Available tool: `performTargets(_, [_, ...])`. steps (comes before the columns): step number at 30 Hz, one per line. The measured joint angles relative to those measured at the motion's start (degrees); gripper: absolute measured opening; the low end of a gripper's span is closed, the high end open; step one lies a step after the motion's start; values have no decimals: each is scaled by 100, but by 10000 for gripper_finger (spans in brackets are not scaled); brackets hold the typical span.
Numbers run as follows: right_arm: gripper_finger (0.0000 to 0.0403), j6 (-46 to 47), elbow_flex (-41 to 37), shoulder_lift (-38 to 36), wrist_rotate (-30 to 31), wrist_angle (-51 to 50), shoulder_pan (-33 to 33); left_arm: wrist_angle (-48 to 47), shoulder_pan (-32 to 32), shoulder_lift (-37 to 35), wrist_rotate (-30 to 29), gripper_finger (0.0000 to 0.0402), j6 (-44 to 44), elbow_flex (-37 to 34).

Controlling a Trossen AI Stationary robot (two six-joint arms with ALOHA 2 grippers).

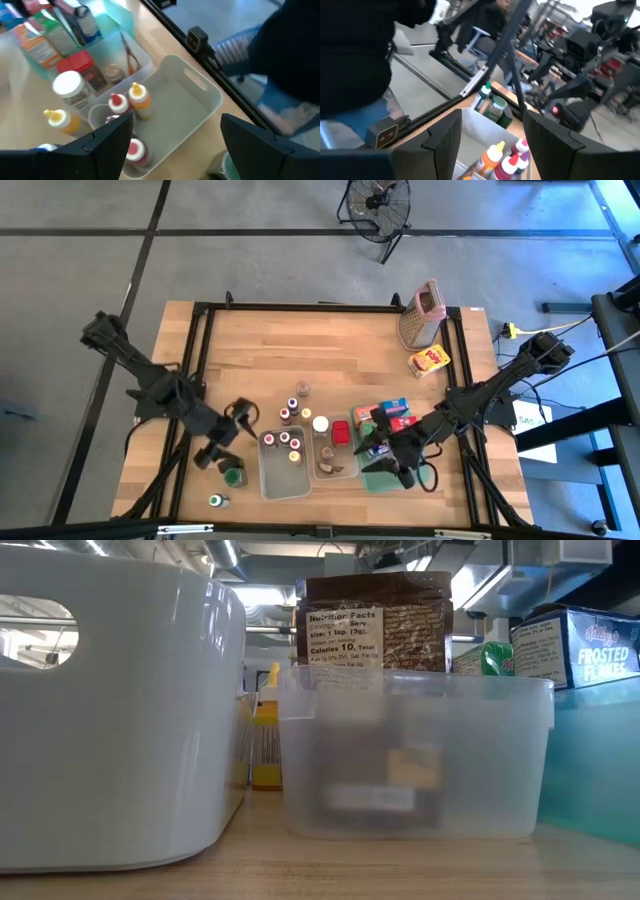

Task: Pick & Place Kitchen Items
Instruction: Put the green seasoning bottle into the white bin

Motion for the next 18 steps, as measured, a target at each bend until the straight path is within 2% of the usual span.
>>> performTargets(3, [213, -233, 0, 1, -25, 71, 0, -354, -386, 427, -393, 296, -97, 359])
performTargets(7, [213, -11, 0, 10, -23, 136, -13, -776, -921, 962, -817, 296, -270, 686])
performTargets(13, [213, 208, 0, 67, -198, 289, -4, -1152, -1381, 1518, -872, 296, -870, 792])
performTargets(18, [213, 403, 0, 69, -524, 357, 9, -1255, -1434, 1627, -837, 296, -1269, 796])
